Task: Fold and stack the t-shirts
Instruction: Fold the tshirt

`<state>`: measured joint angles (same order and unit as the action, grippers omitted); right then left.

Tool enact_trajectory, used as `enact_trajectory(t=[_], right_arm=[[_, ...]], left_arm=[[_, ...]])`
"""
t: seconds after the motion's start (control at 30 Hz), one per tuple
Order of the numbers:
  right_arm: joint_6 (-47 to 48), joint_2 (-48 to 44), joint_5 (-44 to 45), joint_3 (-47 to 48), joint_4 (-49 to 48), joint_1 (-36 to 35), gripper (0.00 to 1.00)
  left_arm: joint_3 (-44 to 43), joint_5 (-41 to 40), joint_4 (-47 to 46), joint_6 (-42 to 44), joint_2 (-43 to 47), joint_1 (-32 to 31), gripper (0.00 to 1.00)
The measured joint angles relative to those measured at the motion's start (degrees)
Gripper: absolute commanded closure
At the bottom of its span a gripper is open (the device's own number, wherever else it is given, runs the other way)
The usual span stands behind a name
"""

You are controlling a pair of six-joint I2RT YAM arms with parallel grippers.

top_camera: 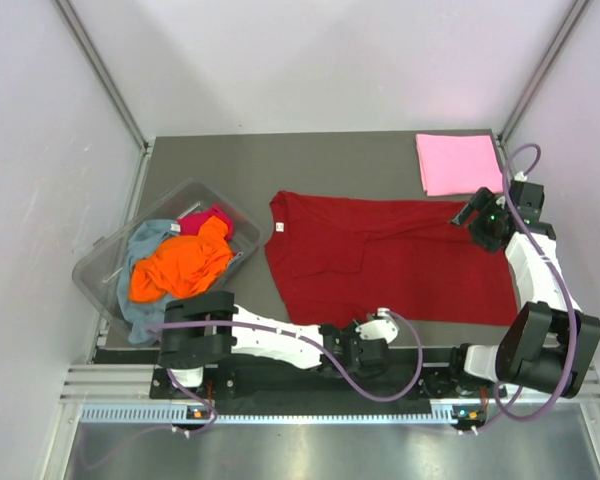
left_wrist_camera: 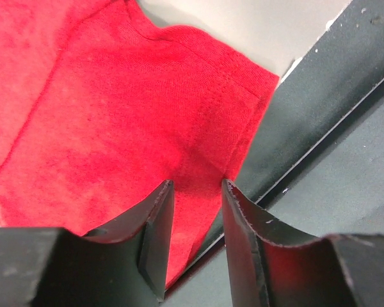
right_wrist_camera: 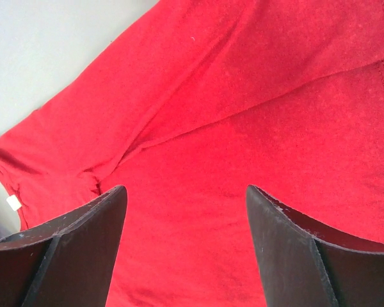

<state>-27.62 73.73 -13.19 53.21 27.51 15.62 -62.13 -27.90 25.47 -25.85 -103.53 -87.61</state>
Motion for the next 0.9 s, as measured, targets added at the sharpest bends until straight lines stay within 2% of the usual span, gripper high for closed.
enact_trajectory(t=[0.33, 0.43, 0.6, 0.63, 0.77, 0.9], right_arm=[[0.0, -0.3, -0.1, 0.0, 0.0, 0.3, 0.25], [0.0, -0.3, -0.2, 0.0, 0.0, 0.3, 0.25], [-0.1, -0.3, -0.2, 0.0, 0.0, 0.4, 0.25], [-0.1, -0.3, -0.2, 0.0, 0.0, 0.4, 0.25], [-1.1, -0.7, 0.2, -0.3, 0.4, 0.7, 0.25], [-4.0, -1.4, 2.9, -0.3, 3.1, 2.3, 0.26]], left_arm=[[0.0, -0.1, 0.0, 0.0, -1.1, -1.3, 0.57], [0.0, -0.5, -0.1, -0.3, -1.2, -1.3, 0.60], [-0.1, -2.8, 0.1, -0.5, -1.8, -1.4, 0.74], [-0.2, -3.3, 0.3, -0.5, -1.9, -1.4, 0.83], [-0.5, -4.4, 0.9, -0.9, -2.0, -1.7, 1.00], [-0.5, -4.5, 0.9, -1.2, -1.9, -1.7, 1.00]])
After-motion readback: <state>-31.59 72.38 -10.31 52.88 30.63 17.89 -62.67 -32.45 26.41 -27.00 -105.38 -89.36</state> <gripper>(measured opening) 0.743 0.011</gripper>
